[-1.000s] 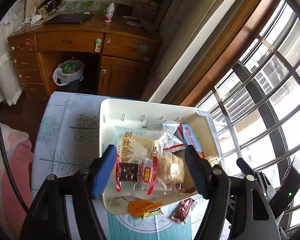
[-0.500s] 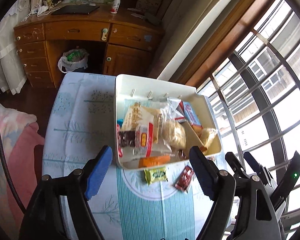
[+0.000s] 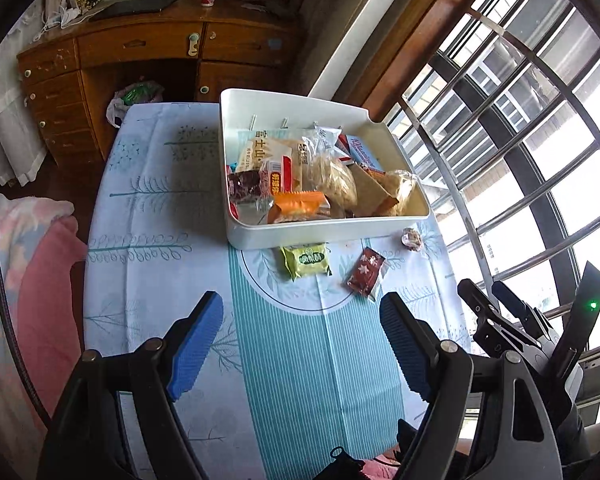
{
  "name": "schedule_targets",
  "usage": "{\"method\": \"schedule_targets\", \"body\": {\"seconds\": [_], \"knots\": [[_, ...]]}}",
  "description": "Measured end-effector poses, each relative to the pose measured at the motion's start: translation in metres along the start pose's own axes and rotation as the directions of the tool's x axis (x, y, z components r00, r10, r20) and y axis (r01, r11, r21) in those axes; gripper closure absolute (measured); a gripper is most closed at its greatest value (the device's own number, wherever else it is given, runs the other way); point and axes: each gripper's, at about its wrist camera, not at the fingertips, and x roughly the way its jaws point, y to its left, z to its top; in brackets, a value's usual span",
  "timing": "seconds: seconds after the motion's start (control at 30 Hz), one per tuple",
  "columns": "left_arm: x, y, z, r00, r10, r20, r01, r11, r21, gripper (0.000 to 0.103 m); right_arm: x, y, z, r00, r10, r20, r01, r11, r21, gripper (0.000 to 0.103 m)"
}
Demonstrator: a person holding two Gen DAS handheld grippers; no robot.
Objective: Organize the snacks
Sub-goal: 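Withdraw both tools and lower them toward the star-print packet and small nut bag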
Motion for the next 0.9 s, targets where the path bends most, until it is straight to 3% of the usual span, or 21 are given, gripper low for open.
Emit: {"method": "schedule_targets", "body": {"seconds": [0.27,0.43,0.7,0.9], "knots": [[0.005,-0.020,-0.017,1.000,0.025,-0.018,-0.024,0.999,0.027,0.023,0.007,-0.029,-0.017,0.999,-0.008,-0.051,0.007,0.999,-0.032,0.029],[0.017,-0.038,-0.026,0.998,0.049,-0.040,-0.049,0.999,-0.001,0.023,0.008,-0.040,-0.015,0.999,0.012,-0.043,-0.017,0.992,-0.126,0.029],[0.040,-0.087,-0.036,0.996,0.067,-0.061,-0.068,0.998,-0.015,0.023,0.016,-0.051,-0.011,0.997,0.071,-0.027,-0.076,0.947,-0.313,0.029],[0.071,-0.118,-0.044,0.988,0.121,-0.092,-0.124,0.992,-0.026,0.023,0.029,-0.064,-0.008,0.993,0.115,-0.013,-0.109,0.893,-0.436,0.029]]}}
